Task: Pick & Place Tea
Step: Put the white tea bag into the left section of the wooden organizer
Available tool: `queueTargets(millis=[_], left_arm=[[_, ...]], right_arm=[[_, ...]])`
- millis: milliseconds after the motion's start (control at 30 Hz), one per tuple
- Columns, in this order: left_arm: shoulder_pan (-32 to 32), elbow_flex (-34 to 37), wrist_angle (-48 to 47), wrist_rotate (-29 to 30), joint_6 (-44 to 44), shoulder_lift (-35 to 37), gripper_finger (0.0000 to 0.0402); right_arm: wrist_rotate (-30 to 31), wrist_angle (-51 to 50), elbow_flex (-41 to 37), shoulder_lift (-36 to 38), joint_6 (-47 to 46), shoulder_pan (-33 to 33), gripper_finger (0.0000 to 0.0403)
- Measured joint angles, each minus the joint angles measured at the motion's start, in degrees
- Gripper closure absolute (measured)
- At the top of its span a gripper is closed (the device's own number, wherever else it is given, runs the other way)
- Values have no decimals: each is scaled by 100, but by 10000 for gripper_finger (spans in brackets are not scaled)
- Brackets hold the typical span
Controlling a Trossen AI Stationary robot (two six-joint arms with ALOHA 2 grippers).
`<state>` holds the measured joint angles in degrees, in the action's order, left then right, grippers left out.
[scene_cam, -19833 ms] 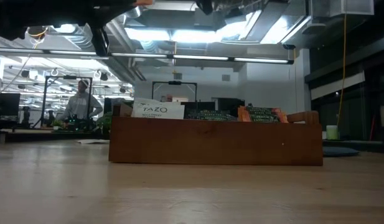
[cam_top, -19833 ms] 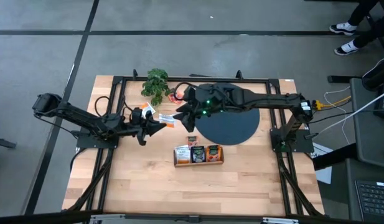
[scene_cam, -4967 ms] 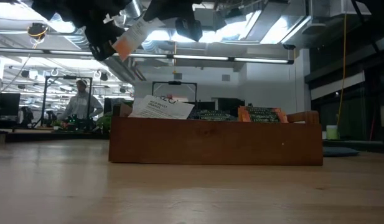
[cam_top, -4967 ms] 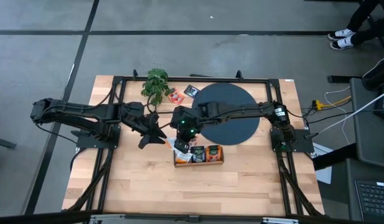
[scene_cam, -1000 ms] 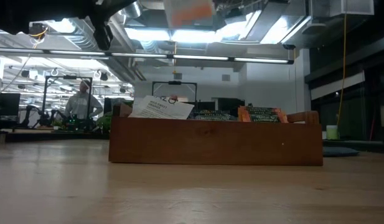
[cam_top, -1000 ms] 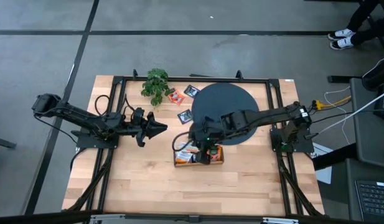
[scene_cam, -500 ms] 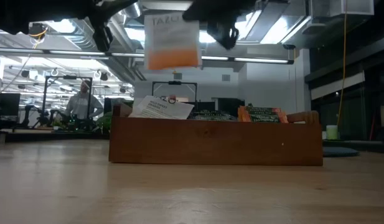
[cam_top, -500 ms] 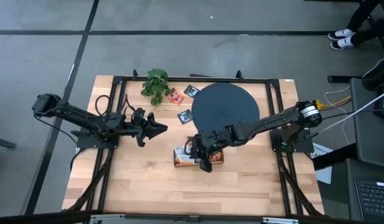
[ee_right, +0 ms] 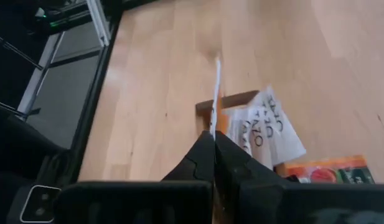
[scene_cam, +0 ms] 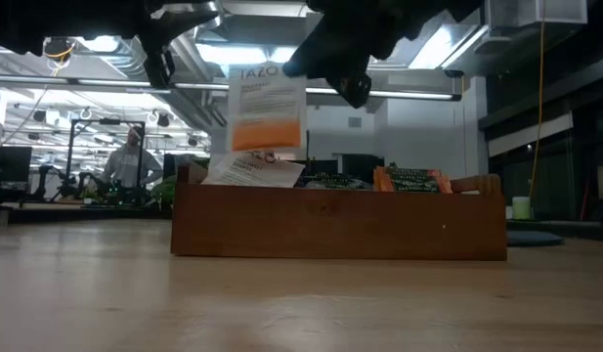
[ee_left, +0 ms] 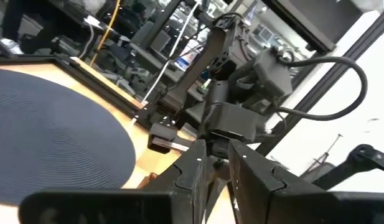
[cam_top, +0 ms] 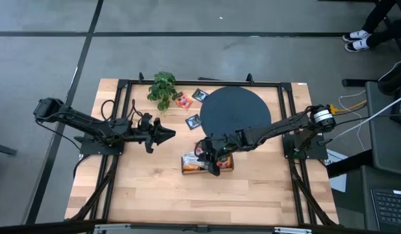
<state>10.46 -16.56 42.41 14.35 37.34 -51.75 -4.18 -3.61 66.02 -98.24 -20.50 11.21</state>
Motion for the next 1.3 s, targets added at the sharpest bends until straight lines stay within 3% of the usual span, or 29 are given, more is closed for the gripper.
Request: queueTargets(millis=[400, 1033, 1300], left_arm=[[0, 0, -135, 78, 0, 0, 334], [-7, 0, -252, 121, -11, 1, 334], [-7, 0, -249, 118, -3, 0, 334]], right_arm=[[-392, 66, 153, -521, -152, -152, 403], [-344, 333, 302, -1068, 266, -154, 403], [-302, 402, 304, -1095, 108, -154, 383]])
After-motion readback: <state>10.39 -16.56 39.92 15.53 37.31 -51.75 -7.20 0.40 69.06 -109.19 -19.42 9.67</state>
